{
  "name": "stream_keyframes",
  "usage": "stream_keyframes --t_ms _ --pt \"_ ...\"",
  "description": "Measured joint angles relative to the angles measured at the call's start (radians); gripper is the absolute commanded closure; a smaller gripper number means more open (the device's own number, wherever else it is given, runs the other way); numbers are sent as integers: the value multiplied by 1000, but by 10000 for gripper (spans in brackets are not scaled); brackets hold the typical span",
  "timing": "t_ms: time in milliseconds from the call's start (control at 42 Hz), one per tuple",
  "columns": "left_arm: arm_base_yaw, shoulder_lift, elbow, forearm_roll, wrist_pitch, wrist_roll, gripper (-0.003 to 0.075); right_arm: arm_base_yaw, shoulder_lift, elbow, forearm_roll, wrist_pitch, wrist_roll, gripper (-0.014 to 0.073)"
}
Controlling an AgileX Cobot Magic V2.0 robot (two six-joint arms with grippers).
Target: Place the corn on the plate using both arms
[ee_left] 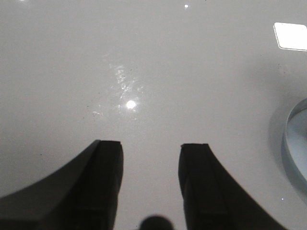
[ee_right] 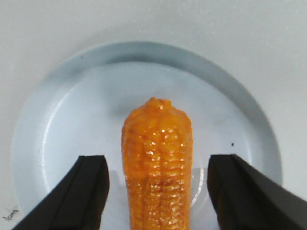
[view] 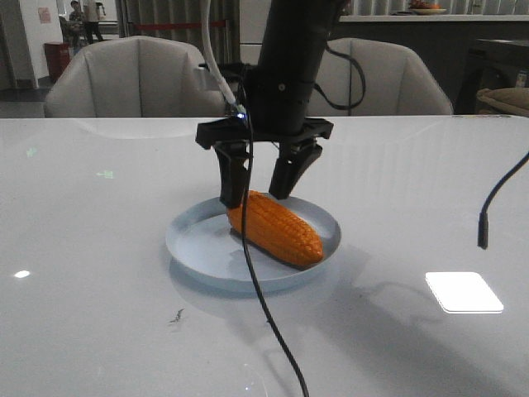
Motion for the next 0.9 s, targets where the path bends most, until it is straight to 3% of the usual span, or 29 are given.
stream_keyframes --t_ms 309,595,904 --pt "0 0 0 0 0 0 359 0 -7 -216 -53 88 10 52" --pt "0 0 0 0 0 0 359 -24 -149 -224 -53 104 63 52" --pt "0 0 0 10 -2 0 359 -150 -367 -225 -75 115 99 52"
